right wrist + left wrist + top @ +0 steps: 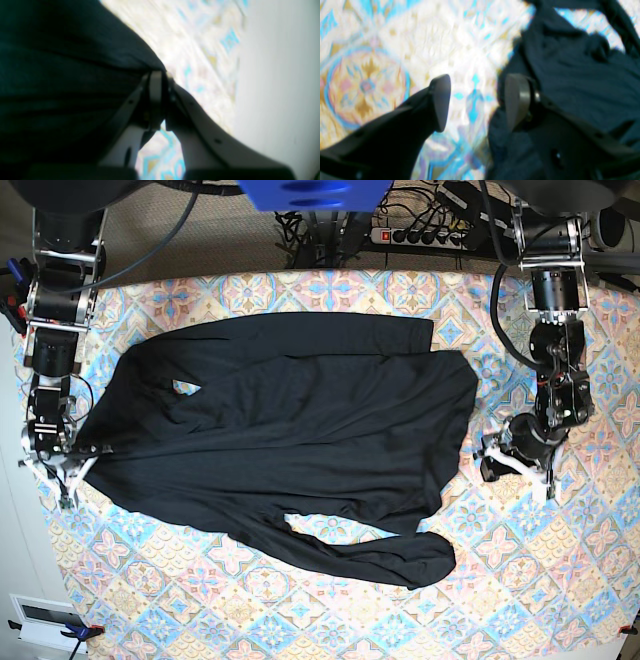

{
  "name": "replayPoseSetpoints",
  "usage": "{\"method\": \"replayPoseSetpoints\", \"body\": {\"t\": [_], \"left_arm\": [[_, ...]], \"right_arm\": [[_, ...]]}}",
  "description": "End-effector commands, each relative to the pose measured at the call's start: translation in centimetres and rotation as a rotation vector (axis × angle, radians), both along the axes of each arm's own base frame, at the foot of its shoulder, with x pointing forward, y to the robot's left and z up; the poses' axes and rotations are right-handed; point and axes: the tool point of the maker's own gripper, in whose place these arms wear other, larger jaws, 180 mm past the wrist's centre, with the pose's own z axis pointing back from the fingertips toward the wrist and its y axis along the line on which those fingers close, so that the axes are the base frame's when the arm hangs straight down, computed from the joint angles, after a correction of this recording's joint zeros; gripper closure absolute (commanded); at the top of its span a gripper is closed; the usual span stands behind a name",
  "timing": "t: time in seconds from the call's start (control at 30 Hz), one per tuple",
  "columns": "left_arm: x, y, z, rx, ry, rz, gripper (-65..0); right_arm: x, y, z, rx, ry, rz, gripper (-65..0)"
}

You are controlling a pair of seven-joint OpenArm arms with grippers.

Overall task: Layout the t-shirt on the table in an organized manner, then fold the t-shirt properly
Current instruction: 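Pull the shirt edge with the left gripper along the body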

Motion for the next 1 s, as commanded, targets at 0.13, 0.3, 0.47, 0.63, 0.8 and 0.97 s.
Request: {"method": "replayPoseSetpoints", "body": {"t": [0.13,0.3,0.47,0.63,0.8,0.97], "left_arm": [[2.4,-0.4,1.5,0.008,-0.045,0.001,-32.4],[3.4,-2.8,-1.5,0.045,0.020,-0.039,-32.4],[4.5,-7.2,-3.2,0.062,0.006,-0.124,-32.6],[6.5,-10.3,-4.2,0.031,0.025,-0.146,-32.6],[8.3,-12.5,-5.5,-0.024,0.072,-0.120,-32.5],[9.6,-14.2,-5.6,0.045,0.057,-0.148,-24.7]], "right_arm": [[0.5,-3.3,3.2,-0.024,-0.089,-0.083,-0.1],[-0.6,-3.6,3.1,-0.036,-0.105,-0.086,-0.1],[-1.0,-1.9,3.3,-0.075,-0.121,-0.026,-0.1],[-0.5,0.0,2.5,-0.043,-0.127,-0.010,-0.1],[-0.4,0.0,2.7,-0.046,-0.132,-0.008,-0.1],[-0.4,0.1,2.7,-0.042,-0.132,-0.006,-0.1]]}}
